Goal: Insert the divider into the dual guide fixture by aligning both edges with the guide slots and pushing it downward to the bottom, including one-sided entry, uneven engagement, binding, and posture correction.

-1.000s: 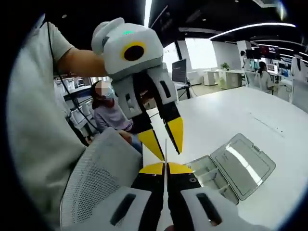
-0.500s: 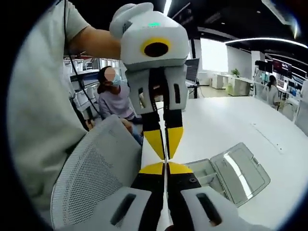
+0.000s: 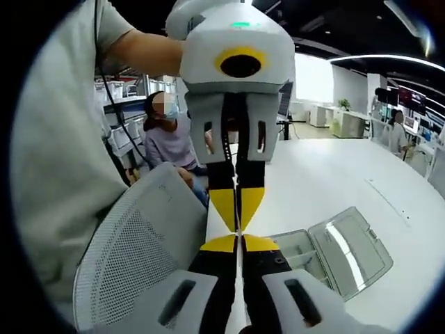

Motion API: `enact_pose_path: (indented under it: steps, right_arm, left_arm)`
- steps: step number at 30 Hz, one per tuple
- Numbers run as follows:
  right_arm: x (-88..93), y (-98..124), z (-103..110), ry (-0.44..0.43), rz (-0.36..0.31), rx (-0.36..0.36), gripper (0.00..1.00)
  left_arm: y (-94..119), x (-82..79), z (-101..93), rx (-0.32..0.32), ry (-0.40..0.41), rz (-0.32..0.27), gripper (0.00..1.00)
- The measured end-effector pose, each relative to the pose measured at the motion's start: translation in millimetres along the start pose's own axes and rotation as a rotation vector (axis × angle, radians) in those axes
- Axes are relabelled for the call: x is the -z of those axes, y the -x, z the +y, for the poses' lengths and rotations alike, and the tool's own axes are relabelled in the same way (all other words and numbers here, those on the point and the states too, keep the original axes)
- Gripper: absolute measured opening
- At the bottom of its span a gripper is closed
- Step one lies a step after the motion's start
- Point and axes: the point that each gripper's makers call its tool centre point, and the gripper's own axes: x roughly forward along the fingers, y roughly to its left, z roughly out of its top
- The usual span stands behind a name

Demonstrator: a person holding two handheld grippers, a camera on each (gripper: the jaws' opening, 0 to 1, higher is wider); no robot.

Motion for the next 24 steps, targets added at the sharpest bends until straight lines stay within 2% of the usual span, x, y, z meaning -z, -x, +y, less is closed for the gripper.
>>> enact_pose_path:
  steps: [2, 3, 5, 13, 16, 24]
  right_arm:
    - [1.1, 0.5, -1.4, -0.007, 0.004, 0.011, 0.00]
    - [1.8, 0.9, -0.6, -0.038, 0.003, 0.007, 0.02]
    - [3.9, 2.4, -2.5, -0.020, 0.009, 0.020, 0.04]
    - [12.3, 11.1, -7.6, -0.065, 0.026, 0.061, 0.12]
    - [14.5, 13.1, -8.6, -0.062, 0.035, 0.077, 0.13]
    - [18.9, 17.9, -9.6, -0.079, 0.038, 0.123, 0.27]
  left_arm:
    - [-0.6, -0.3, 2.1, -0.004, -0.005, 0.003, 0.00]
    - [-0.8, 0.4, 3.8, -0.005, 0.000, 0.011, 0.00]
    - [0.2, 1.9, 7.0, -0.007, 0.003, 0.021, 0.00]
    - [4.4, 8.8, 19.6, -0.014, 0.020, 0.067, 0.00]
    - [3.0, 14.7, 22.8, -0.012, 0.014, 0.103, 0.00]
    - [0.1, 24.8, 32.0, -0.011, -0.006, 0.172, 0.00]
